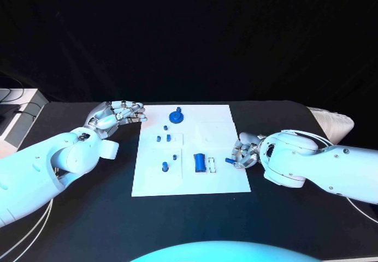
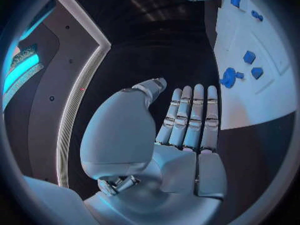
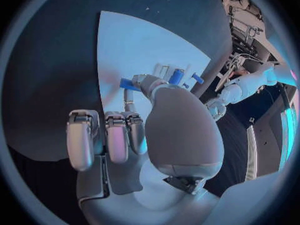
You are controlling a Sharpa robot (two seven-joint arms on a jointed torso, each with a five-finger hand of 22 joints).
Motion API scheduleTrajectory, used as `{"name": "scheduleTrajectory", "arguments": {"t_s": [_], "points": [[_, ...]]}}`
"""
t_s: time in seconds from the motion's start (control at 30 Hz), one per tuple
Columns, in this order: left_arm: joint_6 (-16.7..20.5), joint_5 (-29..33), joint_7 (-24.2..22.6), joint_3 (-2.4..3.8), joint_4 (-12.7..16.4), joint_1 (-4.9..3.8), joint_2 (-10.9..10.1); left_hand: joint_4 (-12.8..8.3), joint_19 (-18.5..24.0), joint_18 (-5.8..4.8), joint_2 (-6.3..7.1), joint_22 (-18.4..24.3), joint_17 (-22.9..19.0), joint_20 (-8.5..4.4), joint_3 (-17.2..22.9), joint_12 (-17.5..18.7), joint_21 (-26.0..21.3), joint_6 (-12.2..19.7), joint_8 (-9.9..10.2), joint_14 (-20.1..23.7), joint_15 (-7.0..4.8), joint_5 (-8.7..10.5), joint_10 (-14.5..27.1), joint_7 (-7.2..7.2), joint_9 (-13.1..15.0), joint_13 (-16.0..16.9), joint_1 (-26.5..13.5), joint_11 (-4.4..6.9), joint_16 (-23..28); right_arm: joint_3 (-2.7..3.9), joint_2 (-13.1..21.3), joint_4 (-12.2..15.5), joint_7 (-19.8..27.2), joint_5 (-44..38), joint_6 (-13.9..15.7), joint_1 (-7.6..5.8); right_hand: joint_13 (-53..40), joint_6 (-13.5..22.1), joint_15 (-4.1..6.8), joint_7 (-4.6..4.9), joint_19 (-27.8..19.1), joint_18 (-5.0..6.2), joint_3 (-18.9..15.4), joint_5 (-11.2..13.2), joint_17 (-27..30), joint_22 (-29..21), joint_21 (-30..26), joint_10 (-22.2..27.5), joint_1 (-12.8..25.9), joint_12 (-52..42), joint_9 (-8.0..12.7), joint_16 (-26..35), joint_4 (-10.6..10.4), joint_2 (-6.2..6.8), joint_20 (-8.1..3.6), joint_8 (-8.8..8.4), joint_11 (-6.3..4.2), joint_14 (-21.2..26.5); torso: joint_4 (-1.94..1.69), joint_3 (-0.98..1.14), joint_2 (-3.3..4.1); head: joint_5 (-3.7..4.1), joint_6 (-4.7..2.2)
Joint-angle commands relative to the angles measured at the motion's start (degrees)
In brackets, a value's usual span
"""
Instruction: Assemble the parts on the task board
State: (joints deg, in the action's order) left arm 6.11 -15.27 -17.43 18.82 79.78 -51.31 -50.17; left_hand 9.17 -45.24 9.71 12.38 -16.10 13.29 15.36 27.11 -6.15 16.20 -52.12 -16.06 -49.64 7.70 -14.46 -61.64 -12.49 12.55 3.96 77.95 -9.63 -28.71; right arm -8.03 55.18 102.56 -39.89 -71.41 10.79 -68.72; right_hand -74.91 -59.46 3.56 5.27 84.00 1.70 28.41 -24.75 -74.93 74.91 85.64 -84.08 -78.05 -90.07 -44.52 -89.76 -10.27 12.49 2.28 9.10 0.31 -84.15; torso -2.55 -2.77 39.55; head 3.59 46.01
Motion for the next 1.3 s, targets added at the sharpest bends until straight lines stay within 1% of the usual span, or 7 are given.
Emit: {"name": "scheduleTrajectory", "arguments": {"t_s": [0.03, 0.27, 0.4, 0.57, 0.73, 0.8, 1.3], "points": [[-0.55, 0.23, -0.26, 0.03, 0.17, -0.01, 0.07, -0.02, -0.35, 0.66, -0.26, 0.05, 0.05, 0.05, -0.22, 0.15, -0.25, 0.5, 0.09, 0.36, 0.03, 0.36, -0.02, -0.03, -0.05, 0.06, 0.05, 0.04, -0.31, 0.01, -0.5, 0.6, -0.06, 2.46, 1.32, -0.16, -15.07, -0.66, -0.29, -0.2, 5.07, -0.89, 0.51, 0.06, -14.85, 14.02, 0.0, -5.9, 1.13, 0.1, -0.47, -0.16, 0.01, 0.28, 0.38, 0.06, 0.2, -5.8, -0.04, 0.0, 0.04, -0.07, -0.06], [-0.6, 0.2, -0.25, 0.03, 0.25, -0.01, 0.06, -0.02, -0.35, 0.66, -0.26, 0.05, 0.05, 0.05, -0.22, 0.15, -0.25, 0.5, 0.09, 0.36, 0.03, 0.36, -0.02, -0.03, -0.05, 0.06, 0.05, 0.04, -0.31, 0.01, -2.69, 0.1, 0.19, 4.35, 1.94, -0.29, -15.05, -0.66, -0.27, -0.23, 5.02, -0.85, 0.67, 0.47, -14.77, 13.96, -0.22, -5.88, 1.66, 0.14, -0.46, -0.13, 0.01, 0.43, 0.36, 0.05, 0.18, -5.78, -0.01, 0.0, 0.05, -0.16, -0.03], [-0.67, 0.18, -0.24, 0.03, 0.29, -0.01, 0.05, -0.02, -0.35, 0.66, -0.26, 0.05, 0.05, 0.05, -0.22, 0.15, -0.25, 0.5, 0.09, 0.36, 0.03, 0.36, -0.02, -0.03, -0.05, 0.06, 0.05, 0.04, -0.31, 0.0, -4.01, -0.49, 0.3, 5.65, 2.54, -0.3, -15.06, -0.68, -0.24, -0.28, 5.03, -0.86, 0.85, 1.79, -14.75, 13.97, -0.17, -5.89, 2.91, 0.12, -0.42, -0.12, -0.15, 0.68, 0.33, 0.02, 0.14, -5.78, -0.03, 0.0, 0.04, -0.04, 0.0], [-0.7, 0.15, -0.19, 0.03, 0.38, -0.01, -0.01, 0.07, -0.42, 0.66, -0.36, 0.12, 0.12, 0.05, -0.33, 0.15, -0.34, 0.49, 0.07, 0.39, 0.04, 0.36, -0.01, -0.03, -0.09, 0.07, 0.18, 0.03, -0.33, -0.11, -5.36, -1.44, 0.19, 7.54, 3.34, -0.16, -15.09, -0.95, -0.2, -0.39, 5.02, -0.85, -0.09, 2.89, -14.77, 13.96, -0.23, -5.92, 5.98, 0.07, -0.41, -0.13, -1.52, 0.99, 0.3, 0.11, 0.09, -5.78, -0.01, -0.07, 0.01, -0.09, 0.0], [-0.7, 0.1, -0.12, 0.03, 0.43, -0.01, -0.15, 0.07, -0.42, 0.66, -0.36, 0.12, 0.12, 0.05, -0.33, 0.15, -0.34, 0.49, 0.07, 0.39, 0.04, 0.36, -0.01, -0.03, -0.09, 0.07, 0.18, 0.03, -0.33, -0.2, -6.27, -2.07, 0.14, 9.06, 4.21, 0.17, -15.09, -1.63, 0.03, -0.77, 5.02, -0.84, -2.02, 6.82, -14.76, 13.94, -0.28, -5.92, 8.63, 0.07, -0.43, -0.12, -3.35, 0.84, 0.14, 0.45, -0.21, -5.78, -0.01, 0.04, 0.04, -0.29, 0.1], [-0.72, 0.09, -0.09, 0.03, 0.45, -0.01, -0.18, 0.07, -0.42, 0.66, -0.36, 0.12, 0.12, 0.05, -0.33, 0.15, -0.34, 0.49, 0.07, 0.39, 0.04, 0.36, -0.01, -0.03, -0.09, 0.07, 0.18, 0.03, -0.33, -0.22, -6.45, -2.15, 0.14, 9.37, 4.58, 0.25, -15.09, -1.85, 0.1, -0.86, 5.03, -0.84, -2.53, 7.37, -14.8, 13.95, -0.24, -5.92, 9.19, 0.07, -0.41, -0.14, -3.98, 0.65, 0.08, 0.58, -0.28, -5.79, 0.0, 0.04, 0.03, -0.32, 0.14], [-1.04, -0.03, 0.23, 0.03, 0.57, -0.01, -0.37, 0.09, -0.46, 0.66, -0.36, 0.15, 0.16, 0.05, -0.4, 0.15, -0.39, 0.49, 0.07, 0.41, 0.04, 0.37, 0.01, -0.03, -0.11, 0.07, 0.27, 0.03, -0.33, -0.26, -6.75, -2.51, -0.31, 9.97, 3.69, 0.38, -15.08, -2.71, 0.34, -1.25, 4.99, -0.81, -3.45, 7.66, -14.62, 13.91, -0.42, -5.91, 9.79, 0.08, -0.52, -0.07, -4.75, 0.64, -0.09, 1.17, -0.59, -5.75, 0.07, 0.07, 0.03, -0.4, 0.4]]}}
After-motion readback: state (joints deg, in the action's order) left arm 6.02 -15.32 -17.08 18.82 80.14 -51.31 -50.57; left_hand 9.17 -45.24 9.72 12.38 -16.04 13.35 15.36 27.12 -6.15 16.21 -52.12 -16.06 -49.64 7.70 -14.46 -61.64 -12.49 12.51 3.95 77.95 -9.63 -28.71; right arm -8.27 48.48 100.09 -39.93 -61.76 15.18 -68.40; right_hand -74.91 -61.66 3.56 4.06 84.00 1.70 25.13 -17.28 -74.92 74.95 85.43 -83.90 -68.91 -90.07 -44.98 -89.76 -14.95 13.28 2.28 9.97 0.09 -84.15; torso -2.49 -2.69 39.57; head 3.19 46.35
